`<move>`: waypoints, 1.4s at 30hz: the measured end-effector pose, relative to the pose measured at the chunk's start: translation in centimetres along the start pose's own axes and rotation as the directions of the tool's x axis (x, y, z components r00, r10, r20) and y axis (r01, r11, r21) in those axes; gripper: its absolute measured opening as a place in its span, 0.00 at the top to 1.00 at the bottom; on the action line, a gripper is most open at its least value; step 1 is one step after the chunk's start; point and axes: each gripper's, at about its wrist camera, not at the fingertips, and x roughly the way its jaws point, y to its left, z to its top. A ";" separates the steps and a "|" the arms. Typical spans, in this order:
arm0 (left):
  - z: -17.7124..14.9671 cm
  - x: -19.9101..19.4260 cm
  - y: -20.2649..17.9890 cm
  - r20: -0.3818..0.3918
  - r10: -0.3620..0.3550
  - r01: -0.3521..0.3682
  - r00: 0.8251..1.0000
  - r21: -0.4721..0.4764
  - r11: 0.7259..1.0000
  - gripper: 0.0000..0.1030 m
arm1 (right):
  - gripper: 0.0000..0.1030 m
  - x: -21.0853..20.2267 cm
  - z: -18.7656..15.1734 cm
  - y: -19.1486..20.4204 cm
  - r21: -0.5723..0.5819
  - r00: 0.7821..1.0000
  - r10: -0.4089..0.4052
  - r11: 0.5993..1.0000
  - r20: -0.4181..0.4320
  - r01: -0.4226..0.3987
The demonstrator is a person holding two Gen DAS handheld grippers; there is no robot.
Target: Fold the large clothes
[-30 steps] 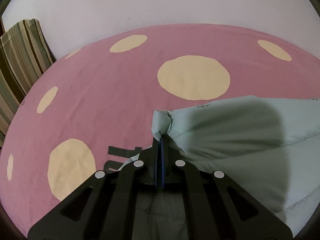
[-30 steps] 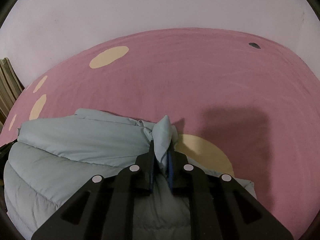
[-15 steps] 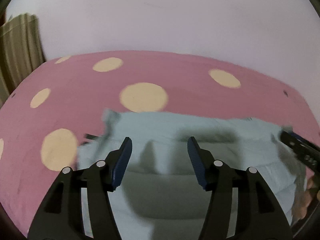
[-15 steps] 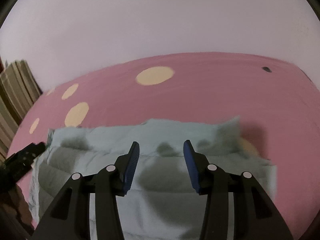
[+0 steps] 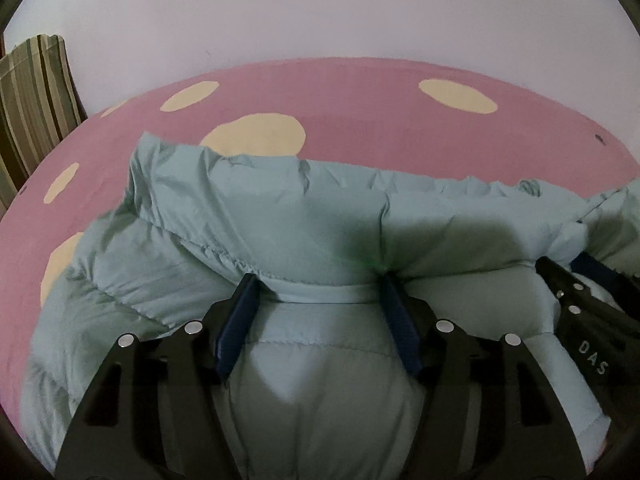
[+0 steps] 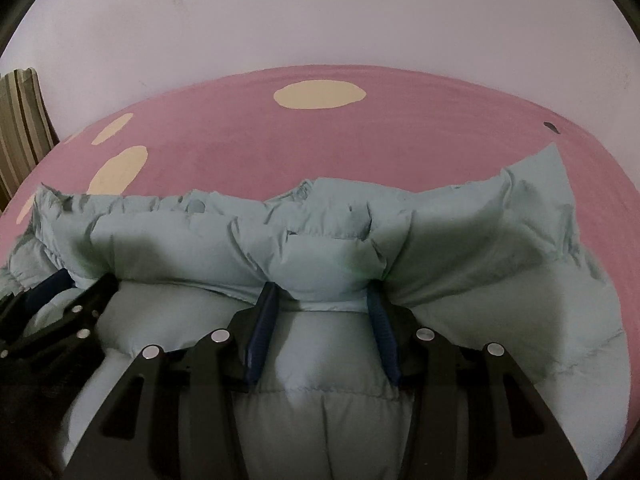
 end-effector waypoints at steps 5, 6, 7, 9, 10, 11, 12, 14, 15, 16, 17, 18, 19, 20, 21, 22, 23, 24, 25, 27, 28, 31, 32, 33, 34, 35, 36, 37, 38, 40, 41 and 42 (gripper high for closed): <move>0.8 -1.8 0.8 -0.008 -0.026 0.026 1.000 0.002 1.000 0.39 | 0.54 -1.2 0.7 -0.7 0.031 0.999 0.040 0.999 0.008 -0.040; 0.9 -2.7 1.4 0.000 -0.026 0.026 1.000 -0.005 1.000 0.39 | 0.54 -2.1 0.8 -1.2 0.043 0.999 0.047 0.998 0.022 -0.048; 0.8 -3.4 2.0 0.010 -0.024 0.024 1.000 -0.011 1.000 0.39 | 0.54 -2.8 0.8 -1.8 0.051 0.998 0.045 0.998 0.035 -0.047; 0.6 -5.1 3.8 0.040 -0.018 0.019 0.999 -0.034 0.999 0.38 | 0.54 -4.6 0.6 -3.4 0.063 0.997 0.012 0.998 0.071 -0.016; 0.4 -5.8 5.1 0.050 -0.001 0.004 0.999 -0.052 0.999 0.36 | 0.54 -5.3 0.3 -4.5 0.066 0.997 -0.016 0.998 0.081 0.010; 0.2 -6.0 6.1 0.050 0.015 -0.012 0.999 -0.072 0.997 0.34 | 0.54 -5.6 0.1 -5.2 0.071 0.996 -0.034 0.997 0.084 0.028; -0.1 -6.1 7.2 0.042 0.028 -0.024 0.999 -0.090 0.996 0.34 | 0.54 -5.7 -0.2 -6.0 0.078 0.995 -0.059 0.996 0.083 0.053; -0.9 -5.2 8.8 0.000 0.058 -0.057 0.998 -0.114 0.992 0.34 | 0.54 -5.1 -1.1 -7.5 0.095 0.995 -0.086 0.992 0.057 0.080; -1.4 -4.5 9.5 -0.024 0.067 -0.070 0.997 -0.128 0.989 0.34 | 0.54 -4.5 -1.5 -7.9 0.096 0.995 -0.097 0.991 0.038 0.093; -1.7 -4.2 9.9 -0.032 0.061 -0.065 0.998 -0.142 0.988 0.33 | 0.54 -3.9 -2.0 -8.1 0.093 0.995 -0.100 0.991 0.027 0.097; -1.9 -3.8 10.1 -0.038 0.056 -0.061 0.998 -0.152 0.987 0.30 | 0.50 -3.3 -2.3 -8.1 0.085 0.995 -0.102 0.991 0.021 0.100; -2.1 -3.3 10.2 -0.048 0.058 -0.065 0.997 -0.153 0.986 0.28 | 0.49 -2.6 -2.5 -7.8 0.065 0.993 -0.114 0.991 0.013 0.113; -2.4 -2.5 10.1 -0.063 0.060 -0.068 0.996 -0.142 0.988 0.26 | 0.48 -1.8 -2.8 -7.5 0.041 0.992 -0.128 0.991 0.010 0.128; -2.6 -2.0 10.0 -0.069 0.060 -0.069 0.996 -0.134 0.989 0.25 | 0.47 -0.9 -3.2 -7.1 0.014 0.989 -0.145 0.989 0.018 0.145; -2.7 -1.6 10.0 -0.073 0.061 -0.070 0.995 -0.127 0.989 0.25 | 0.47 -0.3 -3.4 -6.8 0.009 0.988 -0.153 0.988 0.026 0.153; -2.9 -1.2 10.0 -0.072 0.060 -0.069 0.996 -0.128 0.989 0.25 | 0.46 0.2 -3.5 -6.8 0.014 0.988 -0.153 0.988 0.026 0.152; -3.0 -0.9 10.0 -0.069 0.057 -0.066 0.996 -0.134 0.989 0.24 | 0.46 0.6 -3.4 -6.8 0.022 0.989 -0.147 0.989 0.024 0.147; -3.0 -0.8 10.1 -0.066 0.056 -0.065 0.996 -0.139 0.988 0.24 | 0.45 0.9 -3.4 -6.9 0.032 0.990 -0.138 0.990 0.021 0.138; -3.2 -0.6 10.1 -0.063 0.054 -0.062 0.997 -0.145 0.987 0.23 | 0.45 1.1 -3.5 -7.0 0.042 0.991 -0.129 0.991 0.019 0.128; -3.4 -0.4 10.1 -0.056 0.056 -0.064 0.997 -0.146 0.987 0.22 | 0.45 1.4 -3.3 -7.0 0.051 0.993 -0.117 0.992 0.021 0.116; -3.6 -0.4 10.0 -0.053 0.059 -0.066 0.997 -0.145 0.987 0.22 | 0.45 1.6 -3.4 -7.0 0.054 0.993 -0.114 0.992 0.024 0.113; -3.9 -0.6 9.7 -0.051 0.056 -0.063 0.997 -0.147 0.987 0.21 | 0.45 1.5 -3.3 -7.0 0.055 0.993 -0.114 0.992 0.025 0.113; -3.9 -0.7 9.7 -0.050 0.055 -0.062 0.997 -0.147 0.987 0.21 | 0.45 1.6 -3.2 -7.0 0.054 0.993 -0.115 0.992 0.025 0.113; -3.9 -0.7 9.8 -0.050 0.056 -0.062 0.997 -0.147 0.987 0.21 | 0.45 1.7 -3.2 -6.9 0.054 0.993 -0.115 0.992 0.026 0.114; -3.9 -0.7 9.8 -0.048 0.058 -0.065 0.997 -0.145 0.987 0.21 | 0.45 1.7 -3.0 -7.0 0.053 0.993 -0.116 0.992 0.026 0.114; -3.8 -0.8 9.7 -0.049 0.064 -0.070 0.997 -0.141 0.988 0.21 | 0.45 1.8 -2.9 -6.9 0.051 0.993 -0.119 0.992 0.026 0.118; -3.6 -0.9 9.7 -0.050 0.069 -0.075 0.996 -0.137 0.988 0.21 | 0.45 1.8 -2.8 -6.8 0.048 0.992 -0.123 0.991 0.027 0.122; -3.5 -1.0 9.6 -0.050 0.072 -0.078 0.996 -0.136 0.988 0.21 | 0.45 0.3 -3.2 -7.0 0.047 0.992 -0.125 0.991 0.028 0.124; -3.4 -1.2 9.5 -0.050 0.074 -0.080 0.996 -0.135 0.988 0.22 | 0.45 0.1 -3.1 -7.0 0.046 0.991 -0.128 0.991 0.030 0.127; -3.1 -1.8 9.7 -0.054 0.072 -0.079 0.996 -0.136 0.988 0.22 | 0.44 -1.4 -3.6 -7.6 0.047 0.991 -0.129 0.991 0.036 0.127; -3.1 -2.2 9.8 -0.057 0.069 -0.076 0.996 -0.140 0.987 0.22 | 0.41 -1.9 -3.5 -7.6 0.047 0.991 -0.130 0.991 0.037 0.128; -3.0 -2.7 10.0 -0.061 0.064 -0.072 0.996 -0.144 0.987 0.22 | 0.39 -2.4 -3.6 -7.5 0.047 0.991 -0.125 0.991 0.041 0.123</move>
